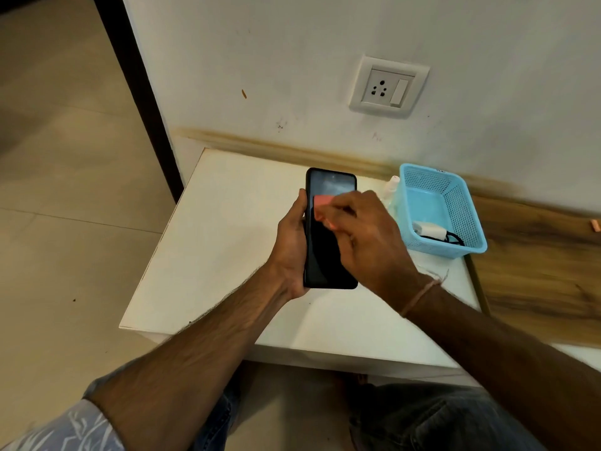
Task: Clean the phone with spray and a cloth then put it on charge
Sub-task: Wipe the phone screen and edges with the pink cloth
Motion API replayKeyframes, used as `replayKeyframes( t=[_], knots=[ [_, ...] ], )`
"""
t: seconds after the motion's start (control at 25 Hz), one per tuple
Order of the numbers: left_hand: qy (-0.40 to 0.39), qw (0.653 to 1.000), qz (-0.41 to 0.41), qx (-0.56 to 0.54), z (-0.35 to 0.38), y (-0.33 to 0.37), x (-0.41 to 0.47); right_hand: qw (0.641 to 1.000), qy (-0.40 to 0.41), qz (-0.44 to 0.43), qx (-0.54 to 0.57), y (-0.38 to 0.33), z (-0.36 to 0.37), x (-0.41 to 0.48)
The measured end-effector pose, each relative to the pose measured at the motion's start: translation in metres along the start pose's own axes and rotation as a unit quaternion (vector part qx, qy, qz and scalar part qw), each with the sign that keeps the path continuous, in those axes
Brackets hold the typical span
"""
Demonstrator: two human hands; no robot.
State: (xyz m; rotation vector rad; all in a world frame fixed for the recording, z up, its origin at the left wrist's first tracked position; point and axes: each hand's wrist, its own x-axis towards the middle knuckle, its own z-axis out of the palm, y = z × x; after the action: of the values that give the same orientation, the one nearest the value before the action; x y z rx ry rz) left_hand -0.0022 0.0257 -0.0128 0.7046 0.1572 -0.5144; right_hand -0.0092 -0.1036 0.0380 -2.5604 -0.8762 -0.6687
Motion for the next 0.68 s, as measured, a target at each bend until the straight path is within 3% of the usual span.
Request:
replayKeyframes(
  t=[0.08, 0.24, 0.4, 0.56, 0.68],
  knots=[
    [0.001, 1.000, -0.004, 0.011, 0.005, -0.003, -0.001, 0.998, -0.028, -0.060, -0.018, 0.016, -0.014, 0.002],
    [-0.009, 1.000, 0.009, 0.005, 0.013, -0.008, -0.001, 0.997, 0.028, 0.054, -0.036, 0.027, -0.014, 0.030],
    [-0.001, 1.000, -0.003, 0.008, 0.008, -0.007, -0.004, 0.993, -0.036, -0.109, -0.018, 0.021, -0.013, 0.010],
    [-0.014, 1.000, -0.002, 0.009, 0.013, -0.006, -0.004, 0.999, 0.014, -0.018, -0.034, 0.033, -0.014, 0.026],
    [-0.013, 1.000, -0.010, 0.003, 0.011, -0.004, -0.005, 0.998, -0.001, -0.067, -0.014, 0.020, -0.006, 0.021]
  ],
)
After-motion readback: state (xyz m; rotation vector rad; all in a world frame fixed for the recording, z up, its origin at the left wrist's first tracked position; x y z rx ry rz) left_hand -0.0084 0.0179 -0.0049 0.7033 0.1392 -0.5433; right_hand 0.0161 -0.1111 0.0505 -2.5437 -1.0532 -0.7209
